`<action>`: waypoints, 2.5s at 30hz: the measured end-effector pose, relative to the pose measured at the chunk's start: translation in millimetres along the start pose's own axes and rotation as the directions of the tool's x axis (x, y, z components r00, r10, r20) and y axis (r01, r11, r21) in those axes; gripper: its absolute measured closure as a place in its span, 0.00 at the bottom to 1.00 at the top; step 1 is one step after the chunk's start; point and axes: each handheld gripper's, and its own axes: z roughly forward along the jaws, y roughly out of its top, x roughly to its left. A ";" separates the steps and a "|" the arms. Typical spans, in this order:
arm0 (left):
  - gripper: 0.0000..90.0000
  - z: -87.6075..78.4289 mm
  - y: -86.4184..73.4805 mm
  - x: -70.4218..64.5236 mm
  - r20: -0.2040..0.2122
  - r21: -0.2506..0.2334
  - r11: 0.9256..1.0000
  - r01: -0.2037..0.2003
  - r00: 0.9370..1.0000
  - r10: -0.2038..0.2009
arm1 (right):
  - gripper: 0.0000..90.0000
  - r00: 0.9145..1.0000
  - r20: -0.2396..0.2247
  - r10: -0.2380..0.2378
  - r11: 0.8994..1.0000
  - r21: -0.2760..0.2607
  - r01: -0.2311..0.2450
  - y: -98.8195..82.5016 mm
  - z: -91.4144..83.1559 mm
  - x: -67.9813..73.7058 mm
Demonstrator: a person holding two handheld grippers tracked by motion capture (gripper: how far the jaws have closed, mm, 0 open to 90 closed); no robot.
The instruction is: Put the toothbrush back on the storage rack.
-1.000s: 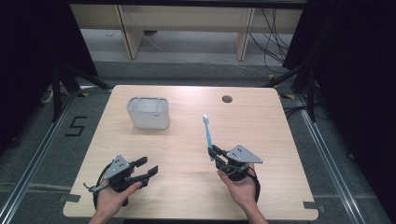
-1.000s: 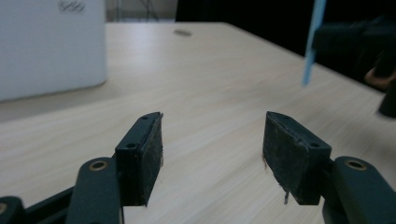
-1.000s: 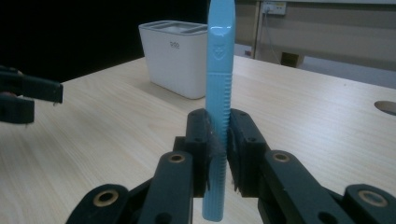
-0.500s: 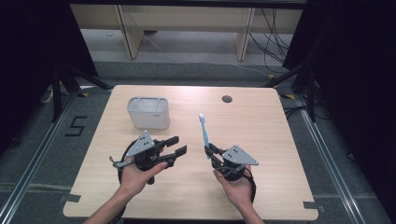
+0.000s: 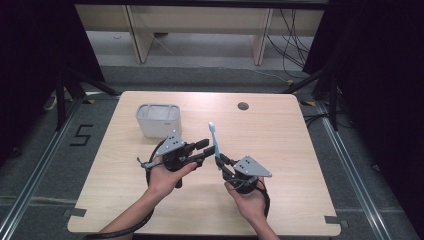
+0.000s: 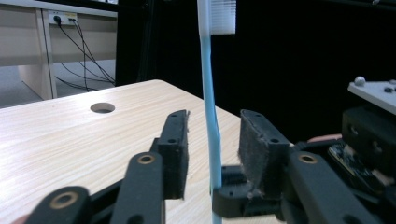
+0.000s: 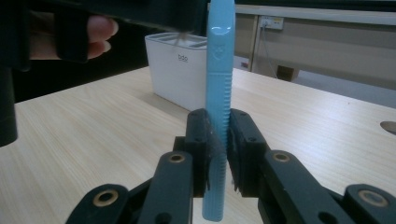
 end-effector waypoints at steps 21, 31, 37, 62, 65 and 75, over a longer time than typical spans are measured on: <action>0.93 5.1 3.1 1.9 0.000 0.006 0.998 -0.061 0.998 0.061 | 0.56 0.994 0.005 -0.108 0.994 0.025 0.108 0.2 6.7 1.9; 0.93 -9.8 7.4 13.2 -0.062 -0.018 0.995 -0.100 0.993 0.098 | 0.42 0.988 0.069 -0.137 0.987 0.097 0.130 -9.1 -13.3 -13.2; 0.93 -13.1 9.0 15.3 -0.078 -0.017 0.993 -0.118 0.990 0.116 | 0.39 0.986 0.102 -0.129 0.987 0.105 0.118 -17.8 -26.1 -26.3; 0.93 -34.9 18.4 42.7 -0.174 -0.049 0.988 -0.147 0.975 0.136 | 0.37 0.977 0.196 -0.084 0.991 0.114 0.062 -42.0 -40.2 -42.7; 0.93 -36.2 19.4 45.2 -0.182 -0.051 0.987 -0.150 0.973 0.139 | 0.37 0.976 0.194 -0.102 0.990 0.118 0.080 -42.3 -39.3 -42.4; 0.93 -43.4 28.6 55.6 -0.222 -0.063 0.985 -0.159 0.965 0.142 | 0.37 0.981 0.185 -0.063 0.990 0.137 0.037 -44.4 -38.6 -37.7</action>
